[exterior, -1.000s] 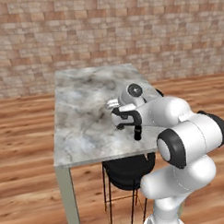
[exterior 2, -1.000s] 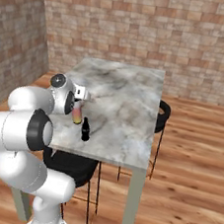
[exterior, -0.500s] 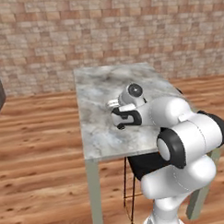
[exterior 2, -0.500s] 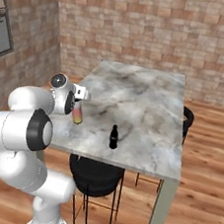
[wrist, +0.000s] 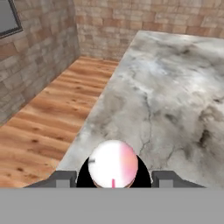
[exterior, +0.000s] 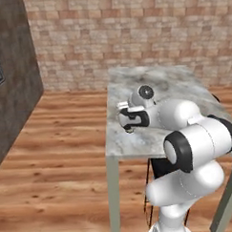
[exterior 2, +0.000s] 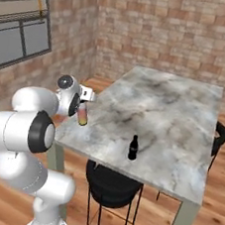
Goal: Place the large bottle from the dining counter next to the other large bottle outside the sink, and place the small bottle from the dining counter next to the other small bottle inside the sink.
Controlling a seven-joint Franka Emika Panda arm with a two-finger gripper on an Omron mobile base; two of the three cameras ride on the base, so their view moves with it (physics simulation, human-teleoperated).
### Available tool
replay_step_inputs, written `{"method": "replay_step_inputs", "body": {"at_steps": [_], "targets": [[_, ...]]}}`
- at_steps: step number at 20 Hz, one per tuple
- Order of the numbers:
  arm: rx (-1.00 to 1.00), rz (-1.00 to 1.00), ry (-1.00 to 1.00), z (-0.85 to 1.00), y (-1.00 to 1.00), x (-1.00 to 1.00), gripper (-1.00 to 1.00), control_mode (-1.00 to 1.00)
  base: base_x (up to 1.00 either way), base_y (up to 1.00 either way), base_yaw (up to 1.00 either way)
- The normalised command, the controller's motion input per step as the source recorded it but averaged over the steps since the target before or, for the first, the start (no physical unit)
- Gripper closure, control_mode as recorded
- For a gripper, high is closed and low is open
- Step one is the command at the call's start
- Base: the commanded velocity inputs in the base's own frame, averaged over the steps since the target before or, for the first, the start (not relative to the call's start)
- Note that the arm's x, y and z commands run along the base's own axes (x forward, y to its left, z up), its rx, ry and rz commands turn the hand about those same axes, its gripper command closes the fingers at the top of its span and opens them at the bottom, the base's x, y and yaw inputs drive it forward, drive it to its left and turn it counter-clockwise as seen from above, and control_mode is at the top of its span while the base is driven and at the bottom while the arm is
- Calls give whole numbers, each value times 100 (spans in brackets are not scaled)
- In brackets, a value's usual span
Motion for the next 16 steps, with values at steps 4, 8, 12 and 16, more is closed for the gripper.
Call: {"method": "replay_step_inputs", "body": {"at_steps": [4, 8, 12, 16], "targets": [[0, 0, 0, 0, 0, 0, 100, 100, 0, 18, 43], [0, 0, 0, 0, 0, 0, 100, 100, 0, 20, 42], [0, 0, 0, 0, 0, 0, 100, 100, -1, 16, 41], [0, 0, 0, 0, 0, 0, 100, 100, -3, 14, 41]]}}
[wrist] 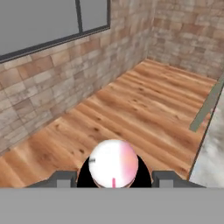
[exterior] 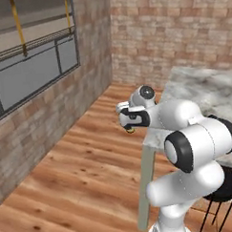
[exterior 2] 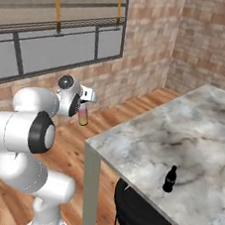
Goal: Place the large bottle from the dining counter next to the other large bottle outside the sink, and place the small bottle from the dining counter next to the other small bottle inside the sink.
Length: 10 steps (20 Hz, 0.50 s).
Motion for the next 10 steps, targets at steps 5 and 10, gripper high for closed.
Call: {"method": "replay_step_inputs", "body": {"at_steps": [5, 10], "targets": [[0, 0, 0, 0, 0, 0, 100, 100, -4, 16, 41], [0, 0, 0, 0, 0, 0, 100, 100, 0, 20, 41]]}}
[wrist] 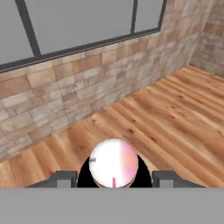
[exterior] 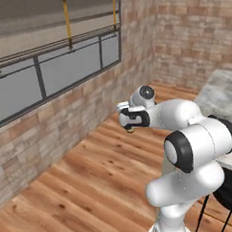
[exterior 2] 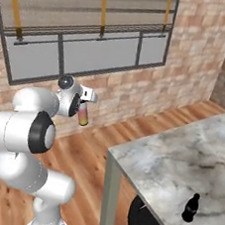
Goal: Place the large bottle from the dining counter next to the other large bottle outside the sink, and place the small bottle from the dining counter next to the other small bottle inside the sink.
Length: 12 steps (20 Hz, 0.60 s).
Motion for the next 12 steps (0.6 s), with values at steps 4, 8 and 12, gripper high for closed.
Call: {"method": "replay_step_inputs", "body": {"at_steps": [4, 8, 12], "targets": [[0, 0, 0, 0, 0, 0, 100, 100, 0, 24, 40], [0, 0, 0, 0, 0, 0, 100, 100, 0, 27, 39], [0, 0, 0, 0, 0, 0, 100, 100, 0, 29, 39]]}}
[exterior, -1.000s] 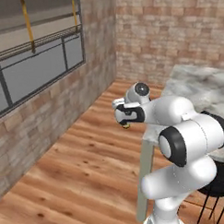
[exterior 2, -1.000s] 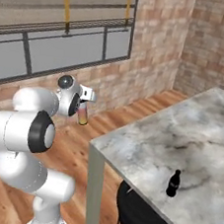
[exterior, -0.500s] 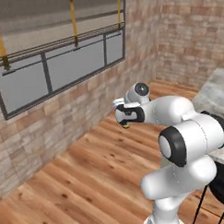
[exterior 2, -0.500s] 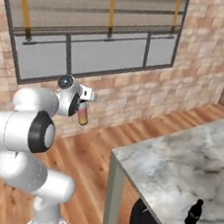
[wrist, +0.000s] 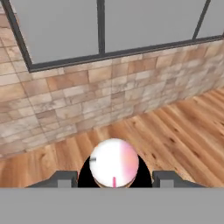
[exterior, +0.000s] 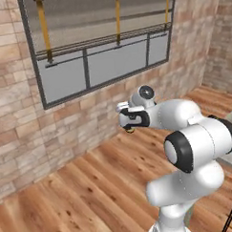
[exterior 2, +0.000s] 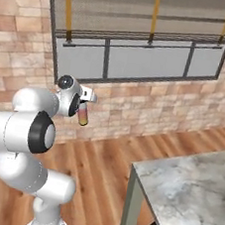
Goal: Place the large bottle from the dining counter next to the other large bottle outside the sink, and place the small bottle from the dining counter next to the other small bottle inside the sink.
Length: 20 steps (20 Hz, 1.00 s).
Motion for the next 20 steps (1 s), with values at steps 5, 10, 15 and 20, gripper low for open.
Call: {"method": "replay_step_inputs", "body": {"at_steps": [5, 10, 15, 20], "targets": [[0, 0, 0, 0, 0, 0, 100, 100, 0, 27, 39], [0, 0, 0, 0, 0, 0, 100, 100, 0, 25, 38], [0, 0, 0, 0, 0, 0, 100, 100, 0, 29, 39], [0, 0, 0, 0, 0, 0, 100, 100, 0, 36, 40]]}}
